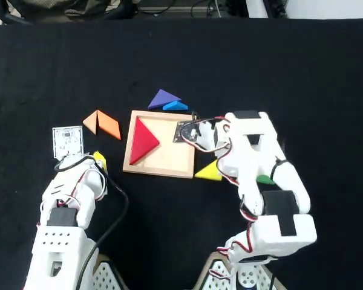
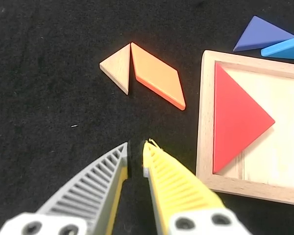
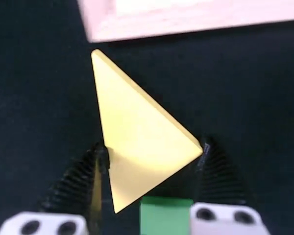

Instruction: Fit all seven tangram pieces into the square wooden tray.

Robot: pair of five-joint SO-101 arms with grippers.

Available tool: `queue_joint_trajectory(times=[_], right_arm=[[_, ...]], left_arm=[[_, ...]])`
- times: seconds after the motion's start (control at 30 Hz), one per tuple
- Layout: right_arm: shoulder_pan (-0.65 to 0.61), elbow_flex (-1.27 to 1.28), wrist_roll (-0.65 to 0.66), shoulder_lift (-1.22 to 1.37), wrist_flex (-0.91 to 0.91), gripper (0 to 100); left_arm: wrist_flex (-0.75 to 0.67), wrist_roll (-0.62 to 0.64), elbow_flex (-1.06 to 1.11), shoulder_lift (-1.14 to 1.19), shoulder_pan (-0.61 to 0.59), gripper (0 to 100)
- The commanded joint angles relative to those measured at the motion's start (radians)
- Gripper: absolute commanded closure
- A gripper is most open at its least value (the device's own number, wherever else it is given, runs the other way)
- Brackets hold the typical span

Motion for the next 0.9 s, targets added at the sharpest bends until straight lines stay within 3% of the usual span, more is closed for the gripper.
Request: queue_joint_trajectory(times=[0.0,0.13,0.5,0.67,0.87], right_arm=[[0.000,-0.079,0.011,-0.108,0.091,85.4],[-0.046,-0.088,-0.003,-0.162,0.126,85.4],[-0.382,-0.231,-0.356,-0.071,0.017,85.3],[-0.451,-0.367,-0.437,0.088,0.032,85.3],[-0.473,-0.538,-0.445,0.278,0.083,85.4]], left_arm=[[-0.020,-0.009,-0.007,-0.006,0.015,92],[-0.020,-0.009,-0.007,-0.006,0.015,92],[-0.020,-0.005,-0.007,-0.006,0.007,92],[-0.020,-0.005,-0.007,-0.006,0.008,92],[-0.020,-0.006,-0.005,-0.006,0.010,92]])
